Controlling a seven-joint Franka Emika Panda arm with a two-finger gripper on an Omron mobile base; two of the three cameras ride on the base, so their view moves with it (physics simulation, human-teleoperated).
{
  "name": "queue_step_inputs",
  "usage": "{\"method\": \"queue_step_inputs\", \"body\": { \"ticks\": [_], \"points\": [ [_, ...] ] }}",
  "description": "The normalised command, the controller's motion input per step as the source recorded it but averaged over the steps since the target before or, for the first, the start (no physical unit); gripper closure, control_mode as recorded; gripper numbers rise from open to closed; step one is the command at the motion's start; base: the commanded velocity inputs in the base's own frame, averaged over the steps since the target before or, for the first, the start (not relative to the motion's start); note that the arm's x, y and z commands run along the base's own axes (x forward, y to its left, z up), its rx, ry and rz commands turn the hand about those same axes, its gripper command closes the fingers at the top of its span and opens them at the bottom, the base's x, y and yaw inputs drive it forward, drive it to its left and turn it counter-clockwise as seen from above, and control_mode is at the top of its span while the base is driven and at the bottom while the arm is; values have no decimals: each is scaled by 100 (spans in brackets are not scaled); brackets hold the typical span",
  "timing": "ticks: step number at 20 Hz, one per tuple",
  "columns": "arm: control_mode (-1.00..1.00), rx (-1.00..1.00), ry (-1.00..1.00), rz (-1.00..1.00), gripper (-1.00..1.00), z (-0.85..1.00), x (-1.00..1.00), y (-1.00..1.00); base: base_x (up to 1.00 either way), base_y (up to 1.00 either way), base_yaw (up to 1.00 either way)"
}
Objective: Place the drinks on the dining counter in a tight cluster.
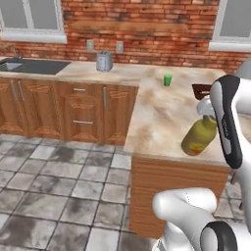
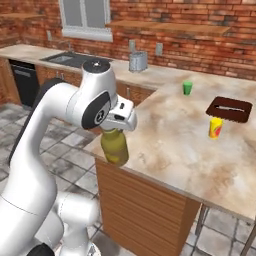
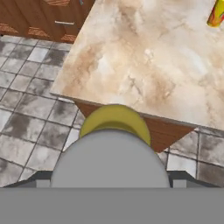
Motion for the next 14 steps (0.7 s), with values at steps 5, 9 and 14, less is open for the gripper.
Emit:
{"method": "queue_step_inputs", "body": {
  "ticks": [5,9,14],
  "points": [
    [100,0,0,0,100,0,0,0,63,35,-39],
    [100,0,0,0,100,0,0,0,74,50,-39],
    [100,0,0,0,100,0,0,0,89,54,-24]
  ]
}}
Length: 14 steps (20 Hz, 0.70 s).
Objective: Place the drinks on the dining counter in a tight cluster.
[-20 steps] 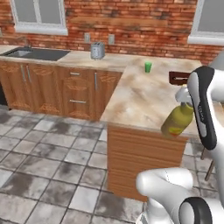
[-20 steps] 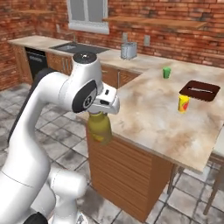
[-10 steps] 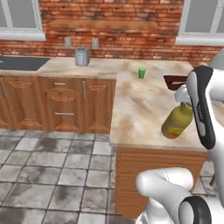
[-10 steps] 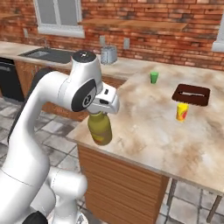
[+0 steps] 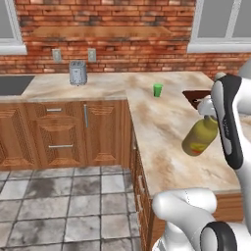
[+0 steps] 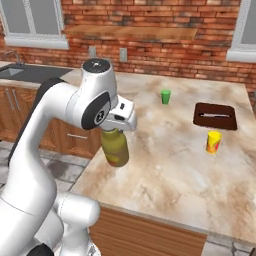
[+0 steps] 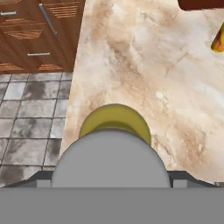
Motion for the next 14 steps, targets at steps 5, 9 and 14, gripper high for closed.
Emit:
{"method": "queue_step_inputs", "body": {
  "ticks": [5,9,14],
  "points": [
    [100,0,0,0,100,0,0,0,41,6,-6],
    [100,0,0,0,100,0,0,0,0,0,0],
    [100,0,0,0,100,0,0,0,1,0,0]
  ]
}}
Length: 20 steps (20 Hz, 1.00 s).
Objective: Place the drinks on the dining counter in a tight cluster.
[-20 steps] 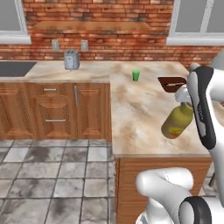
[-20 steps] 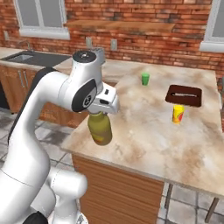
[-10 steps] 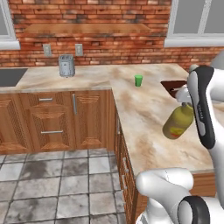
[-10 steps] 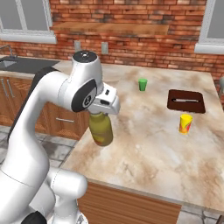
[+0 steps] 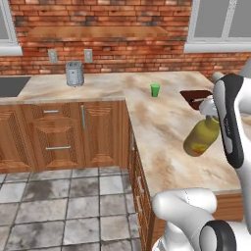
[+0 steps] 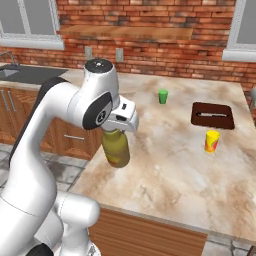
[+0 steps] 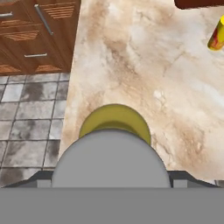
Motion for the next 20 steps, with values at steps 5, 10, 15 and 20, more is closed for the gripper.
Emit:
{"method": "queue_step_inputs", "body": {
  "ticks": [5,10,15,20],
  "points": [
    [-100,-8,23,0,100,15,53,12,17,2,0],
    [-100,-19,51,1,100,36,100,9,0,0,0],
    [-100,-2,11,2,100,-24,100,-8,0,0,0],
    [-100,19,-6,0,100,-51,96,-58,0,0,0]
  ]
}}
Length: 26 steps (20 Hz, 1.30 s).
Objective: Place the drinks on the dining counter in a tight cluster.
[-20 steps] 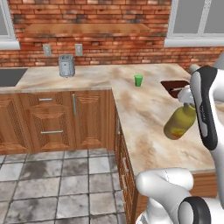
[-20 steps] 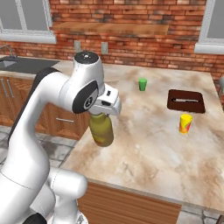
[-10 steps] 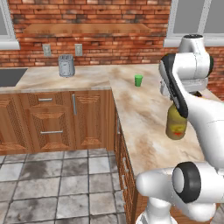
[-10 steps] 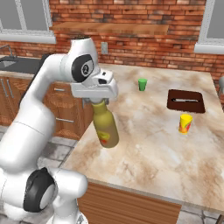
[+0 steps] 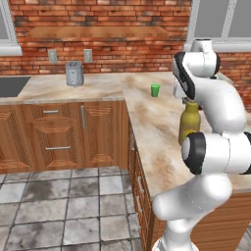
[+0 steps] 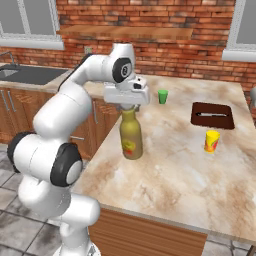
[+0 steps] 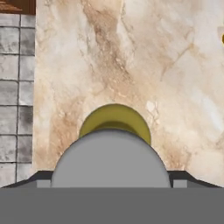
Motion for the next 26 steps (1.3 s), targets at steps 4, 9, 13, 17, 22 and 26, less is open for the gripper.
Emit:
{"method": "queue_step_inputs", "body": {
  "ticks": [4,9,13,17,22,26],
  "points": [
    [-100,25,-16,-3,100,-27,78,-48,0,0,0],
    [-100,-16,19,-1,100,16,61,-5,0,0,0],
    [-100,-14,14,0,100,-5,69,-3,0,0,0],
    [-100,-1,0,0,100,-36,38,0,0,0,0],
    [-100,4,-6,0,100,-17,9,0,0,0,0],
    [-100,5,-6,0,100,-32,0,0,0,0,0]
  ]
}}
